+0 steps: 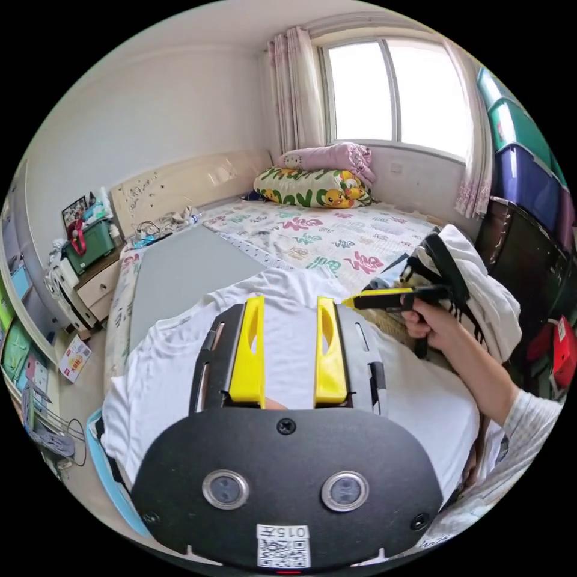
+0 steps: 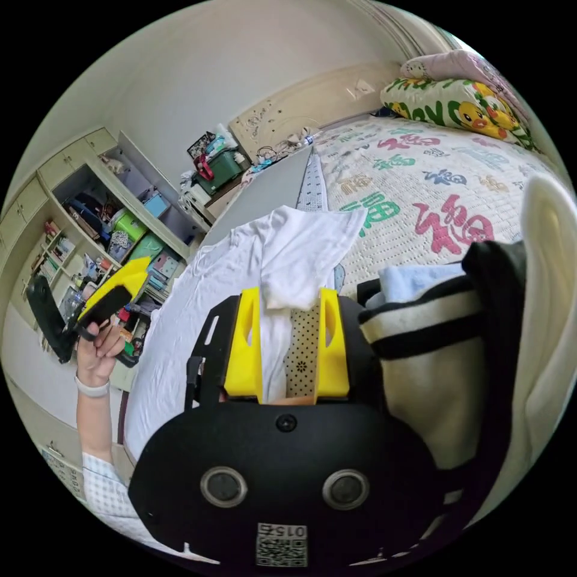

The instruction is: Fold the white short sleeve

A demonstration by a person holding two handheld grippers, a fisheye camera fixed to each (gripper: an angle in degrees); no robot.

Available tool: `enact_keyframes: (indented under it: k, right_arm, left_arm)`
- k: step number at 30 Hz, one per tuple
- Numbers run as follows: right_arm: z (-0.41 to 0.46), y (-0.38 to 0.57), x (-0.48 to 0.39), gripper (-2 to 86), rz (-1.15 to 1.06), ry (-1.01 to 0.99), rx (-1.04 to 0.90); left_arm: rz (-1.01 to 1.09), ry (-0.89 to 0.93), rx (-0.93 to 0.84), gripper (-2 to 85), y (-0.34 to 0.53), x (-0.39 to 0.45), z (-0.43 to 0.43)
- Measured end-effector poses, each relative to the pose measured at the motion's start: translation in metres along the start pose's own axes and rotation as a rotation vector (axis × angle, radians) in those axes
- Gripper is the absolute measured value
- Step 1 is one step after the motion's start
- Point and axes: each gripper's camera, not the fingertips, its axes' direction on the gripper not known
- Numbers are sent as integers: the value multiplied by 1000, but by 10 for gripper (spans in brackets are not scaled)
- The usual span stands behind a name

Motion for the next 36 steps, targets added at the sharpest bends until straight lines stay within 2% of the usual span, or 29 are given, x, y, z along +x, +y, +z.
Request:
enact_keyframes:
  k: [4,9,15,18,22,25,28,33,36]
  right_arm:
    - [-9,-14,-1,84,44,44,-6]
    - [-27,-27,-9,78,36,38,6]
    - [-44,-37,-19,63,35,34,13]
    - [-50,-41,-22,54,50,50,8]
    - [-57,-42,-27,50,49,49,7]
    - [-65,-41,-30,30,55,56,13]
    - [-78,-36,-35,-1,48,57,56]
    - [-105,-25,-54,-8,-91,-38,167]
    - [-116,-13,-80,-8,-262,-38,209]
  left_arm:
    - [-96,56,-28,122,-52,16,130]
    - [-157,61,-174,115,-92,55,292]
    - [-70,-26,-323,112,-90,98,406]
    - [-99,-81,-419,111,-72,97,445]
    - [-132,-25,-427,97,-48,87,465]
    - [-168,-8,-394,41,-27,80,465]
    - [-228,24,-262,14,-1,57,435]
    - [-312,74,-2,5,70,-12,331]
    - [-301,55,3,6,128,-48,281]
